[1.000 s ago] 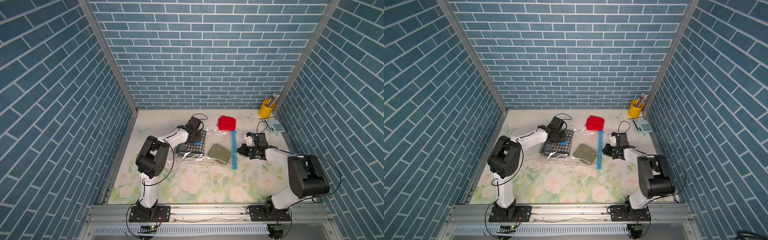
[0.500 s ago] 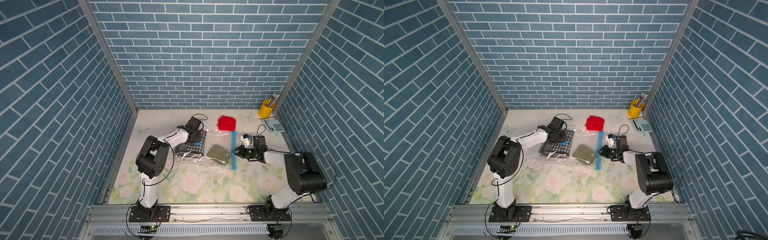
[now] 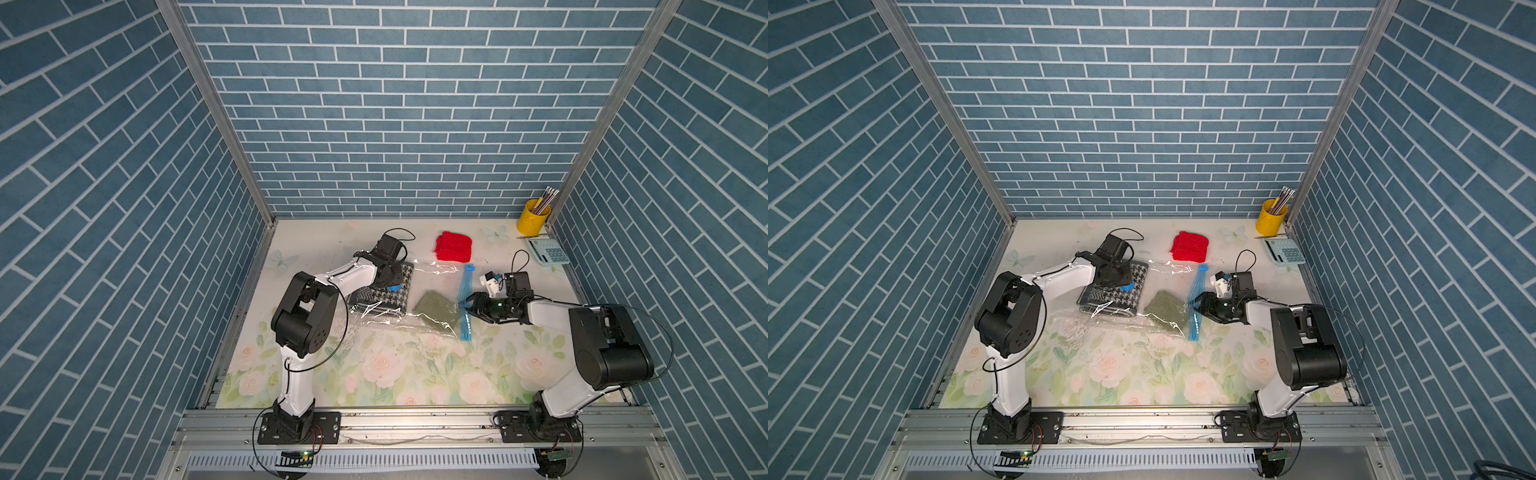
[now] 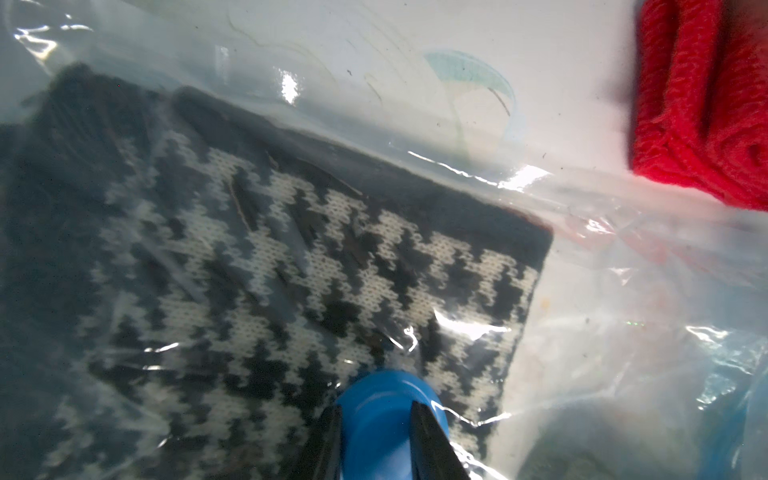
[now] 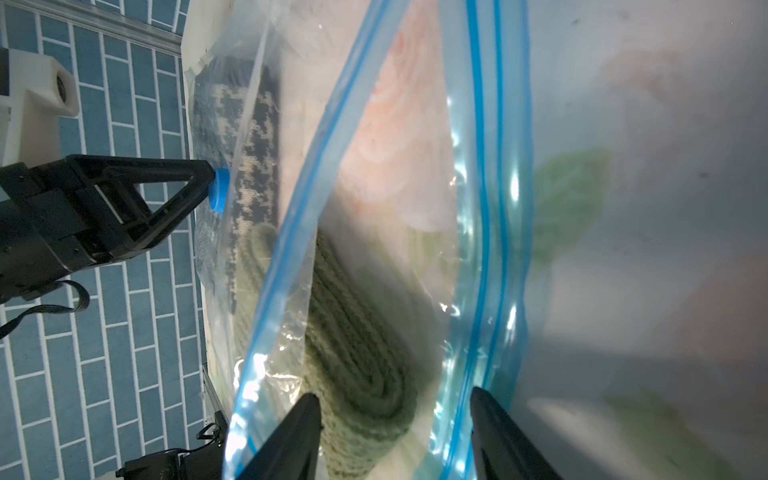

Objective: Take the scarf out of the vacuum bag
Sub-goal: Take out the scarf from the vacuum bag.

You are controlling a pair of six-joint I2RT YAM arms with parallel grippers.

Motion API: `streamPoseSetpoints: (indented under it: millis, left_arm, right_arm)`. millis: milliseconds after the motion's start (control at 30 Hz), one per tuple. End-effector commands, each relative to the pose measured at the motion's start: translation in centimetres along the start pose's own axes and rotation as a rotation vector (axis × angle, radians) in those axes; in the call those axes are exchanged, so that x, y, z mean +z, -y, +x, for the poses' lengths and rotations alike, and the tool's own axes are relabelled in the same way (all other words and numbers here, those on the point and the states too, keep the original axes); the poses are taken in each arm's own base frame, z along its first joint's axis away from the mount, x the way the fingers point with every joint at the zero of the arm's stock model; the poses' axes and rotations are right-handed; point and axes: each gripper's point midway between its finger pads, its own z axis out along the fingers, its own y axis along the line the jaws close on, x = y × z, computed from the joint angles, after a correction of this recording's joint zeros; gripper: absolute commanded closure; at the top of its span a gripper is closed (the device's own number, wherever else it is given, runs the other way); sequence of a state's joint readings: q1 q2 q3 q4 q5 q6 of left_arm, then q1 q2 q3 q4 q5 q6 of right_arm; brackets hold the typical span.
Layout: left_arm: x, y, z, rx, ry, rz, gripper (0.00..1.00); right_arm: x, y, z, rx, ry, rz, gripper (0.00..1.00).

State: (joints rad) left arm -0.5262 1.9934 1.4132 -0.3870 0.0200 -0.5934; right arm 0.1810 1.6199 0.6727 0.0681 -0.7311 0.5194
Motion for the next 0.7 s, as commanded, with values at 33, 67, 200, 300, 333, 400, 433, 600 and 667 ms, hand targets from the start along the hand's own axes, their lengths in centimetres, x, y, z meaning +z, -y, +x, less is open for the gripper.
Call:
streamPoseSetpoints:
  millis: [33, 67, 200, 300, 333, 400, 433, 600, 667]
  left_arm:
    - [0.5, -0.6, 1.7, 0.018, -0.058, -0.031, 0.68]
    - [0.5, -0.7, 1.8, 0.018, -0.060, -0.032, 0.68]
    - [0.5, -0.6, 1.8, 0.020, -0.061, -0.031, 0.68]
    - [0.5, -0.6, 1.7, 0.019, -0.058, -0.031, 0.68]
    - [0.5, -0.6, 1.7, 0.019, -0.059, -0.031, 0.68]
    - [0.5, -0.5, 1.7, 0.020, -0.059, -0.029, 0.68]
    - [0.5, -0.6, 1.7, 0.019, -0.059, -0.029, 0.68]
    - [0.4, -0.6, 1.6, 0.021, -0.058, -0.030, 0.68]
    - [0.5, -0.6, 1.7, 0.022, -0.060, -0.033, 0.68]
  right_arm:
    - [0.5, -0.2, 0.5, -0.014, -0.040, 0.009, 0.38]
    - [0.6, -0.3, 0.5, -0.017, -0.043, 0.007, 0.38]
    - [1.2, -1.3, 1.0, -0.031, -0.071, -0.007, 0.38]
    - [1.7, -1.7, 2.0, -0.030, -0.103, -0.017, 0.38]
    - [1.9, -1.8, 2.3, -0.027, -0.111, -0.020, 0.38]
    - [2.2, -1.9, 2.9, -0.019, -0.126, -0.033, 0.38]
    - [2.3, -1.8, 3.1, -0.014, -0.136, -0.036, 0.37]
    - [2.8, -2.0, 3.5, -0.005, -0.162, -0.057, 0.37]
    - [3.0, -2.1, 3.5, 0.002, -0.169, -0.067, 0.37]
